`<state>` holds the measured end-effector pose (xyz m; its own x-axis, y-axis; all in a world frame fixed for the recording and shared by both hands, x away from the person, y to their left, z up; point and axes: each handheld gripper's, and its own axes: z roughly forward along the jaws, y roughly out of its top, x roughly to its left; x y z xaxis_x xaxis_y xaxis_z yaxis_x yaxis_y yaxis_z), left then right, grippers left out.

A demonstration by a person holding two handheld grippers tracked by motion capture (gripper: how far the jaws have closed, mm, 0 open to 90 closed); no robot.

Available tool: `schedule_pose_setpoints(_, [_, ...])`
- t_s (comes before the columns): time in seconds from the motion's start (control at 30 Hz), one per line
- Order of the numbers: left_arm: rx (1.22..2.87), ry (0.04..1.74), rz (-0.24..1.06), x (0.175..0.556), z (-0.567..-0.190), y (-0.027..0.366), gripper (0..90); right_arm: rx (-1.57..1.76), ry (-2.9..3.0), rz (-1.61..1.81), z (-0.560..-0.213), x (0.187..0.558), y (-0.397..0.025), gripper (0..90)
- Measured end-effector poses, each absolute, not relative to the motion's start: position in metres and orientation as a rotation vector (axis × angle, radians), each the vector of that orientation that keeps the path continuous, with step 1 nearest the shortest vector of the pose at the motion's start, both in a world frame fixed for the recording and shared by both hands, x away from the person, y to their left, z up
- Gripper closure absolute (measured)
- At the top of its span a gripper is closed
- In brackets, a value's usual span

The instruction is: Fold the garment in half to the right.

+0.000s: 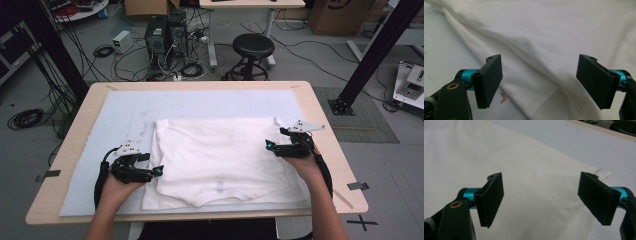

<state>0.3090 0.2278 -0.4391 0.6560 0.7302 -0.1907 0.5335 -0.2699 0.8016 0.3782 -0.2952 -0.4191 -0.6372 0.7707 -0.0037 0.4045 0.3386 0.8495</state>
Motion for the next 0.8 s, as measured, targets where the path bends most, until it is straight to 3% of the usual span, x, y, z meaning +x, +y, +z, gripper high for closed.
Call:
schedule_pose_setpoints(0.33, [1.994,1.029,0.325,0.293,-0.446,0.226,21.2,1.022,2.192,1.201,-0.419,0.375,-0.295,21.3])
schedule_pose_setpoints(0.8, [1.99,1.015,0.256,0.284,-0.453,0.222,24.1,1.03,2.196,1.186,-0.422,0.374,-0.294,21.3])
